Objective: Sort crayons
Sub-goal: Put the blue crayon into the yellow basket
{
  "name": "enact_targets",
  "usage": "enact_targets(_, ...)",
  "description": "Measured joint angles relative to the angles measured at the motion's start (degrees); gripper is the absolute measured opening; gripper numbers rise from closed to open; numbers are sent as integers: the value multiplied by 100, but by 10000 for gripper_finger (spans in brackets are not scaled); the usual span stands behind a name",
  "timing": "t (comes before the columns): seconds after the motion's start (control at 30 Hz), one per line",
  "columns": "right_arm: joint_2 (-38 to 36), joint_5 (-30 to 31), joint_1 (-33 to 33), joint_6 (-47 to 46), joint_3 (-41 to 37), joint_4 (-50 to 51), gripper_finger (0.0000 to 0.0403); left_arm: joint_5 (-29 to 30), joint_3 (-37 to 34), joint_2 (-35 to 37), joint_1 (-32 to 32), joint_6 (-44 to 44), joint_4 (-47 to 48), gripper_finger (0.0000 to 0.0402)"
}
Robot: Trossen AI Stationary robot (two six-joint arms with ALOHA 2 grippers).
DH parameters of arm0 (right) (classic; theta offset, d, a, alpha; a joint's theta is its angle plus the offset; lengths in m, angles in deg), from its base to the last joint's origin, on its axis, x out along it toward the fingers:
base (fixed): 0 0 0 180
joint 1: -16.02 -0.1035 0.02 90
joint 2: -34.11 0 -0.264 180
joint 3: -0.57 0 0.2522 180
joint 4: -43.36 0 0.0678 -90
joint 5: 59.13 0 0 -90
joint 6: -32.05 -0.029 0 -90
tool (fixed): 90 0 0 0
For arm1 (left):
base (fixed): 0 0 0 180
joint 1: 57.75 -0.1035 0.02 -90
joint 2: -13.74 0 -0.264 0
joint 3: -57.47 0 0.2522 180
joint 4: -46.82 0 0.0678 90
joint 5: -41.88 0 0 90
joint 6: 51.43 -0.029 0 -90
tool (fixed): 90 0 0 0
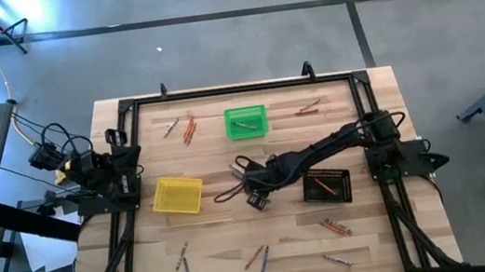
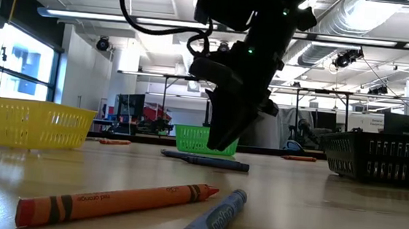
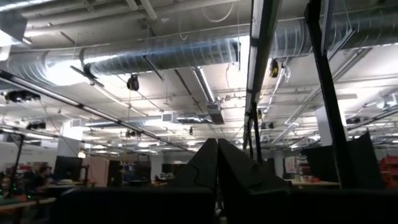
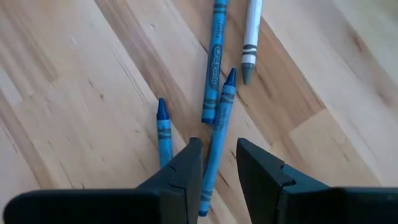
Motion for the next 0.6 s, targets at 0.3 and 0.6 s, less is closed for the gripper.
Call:
enact_targets(0.3,0,18,-137,-291,-11,33,94,-7,0,1,0,254,112,3)
enact_targets(0.6,354,17,-115,-302,13,104,94,-7,0,0,0,54,116,3)
